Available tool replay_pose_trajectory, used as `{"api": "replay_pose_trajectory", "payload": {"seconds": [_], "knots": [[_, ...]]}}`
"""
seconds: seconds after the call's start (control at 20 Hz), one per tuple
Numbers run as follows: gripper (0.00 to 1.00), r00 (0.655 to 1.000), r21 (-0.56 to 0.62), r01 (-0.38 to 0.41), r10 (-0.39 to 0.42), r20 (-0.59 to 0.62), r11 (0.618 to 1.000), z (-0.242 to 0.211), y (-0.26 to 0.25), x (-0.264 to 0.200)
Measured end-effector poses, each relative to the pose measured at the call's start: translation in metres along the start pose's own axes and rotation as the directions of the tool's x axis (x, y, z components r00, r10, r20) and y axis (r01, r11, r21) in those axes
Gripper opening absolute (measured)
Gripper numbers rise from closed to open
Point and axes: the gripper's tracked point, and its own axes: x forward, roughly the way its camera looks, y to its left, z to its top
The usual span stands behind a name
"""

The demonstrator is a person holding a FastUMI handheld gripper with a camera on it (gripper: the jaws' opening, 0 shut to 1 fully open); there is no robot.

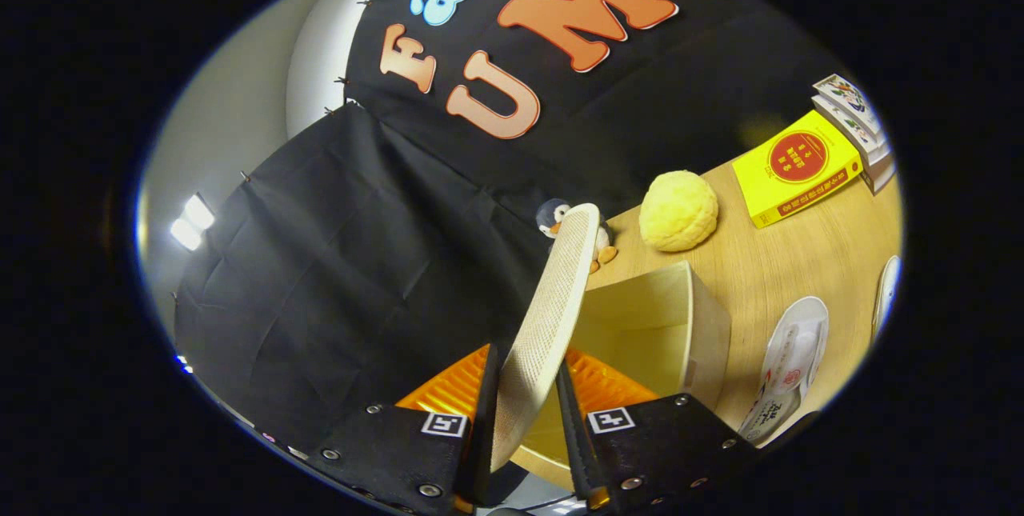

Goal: Open the storage box then place both shoes into the box .Put the left shoe in first, then the right shoe, with the right side of both shoes facing outward in a uniform manner.

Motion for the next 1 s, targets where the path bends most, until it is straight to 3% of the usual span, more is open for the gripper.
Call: {"api": "replay_pose_trajectory", "payload": {"seconds": [0.1,0.45,0.7,0.75,0.85,0.9,1.0], "knots": [[0.36,1.0,-0.028,0.002,-0.002,0.0,1.0,-0.001,0.018,0.013],[0.36,1.0,-0.1,-0.019,0.022,0.021,0.995,-0.004,0.085,0.059],[0.37,1.0,-0.111,0.016,-0.015,0.012,0.994,-0.008,0.117,0.096],[0.41,0.999,-0.137,0.049,-0.048,0.004,0.989,-0.009,0.119,0.105],[0.62,0.994,-0.214,0.103,-0.107,-0.006,0.971,-0.012,0.124,0.12],[0.79,0.994,-0.254,0.104,-0.11,-0.011,0.962,-0.015,0.132,0.126],[0.98,0.993,-0.318,0.104,-0.117,-0.023,0.943,-0.023,0.143,0.133]]}}
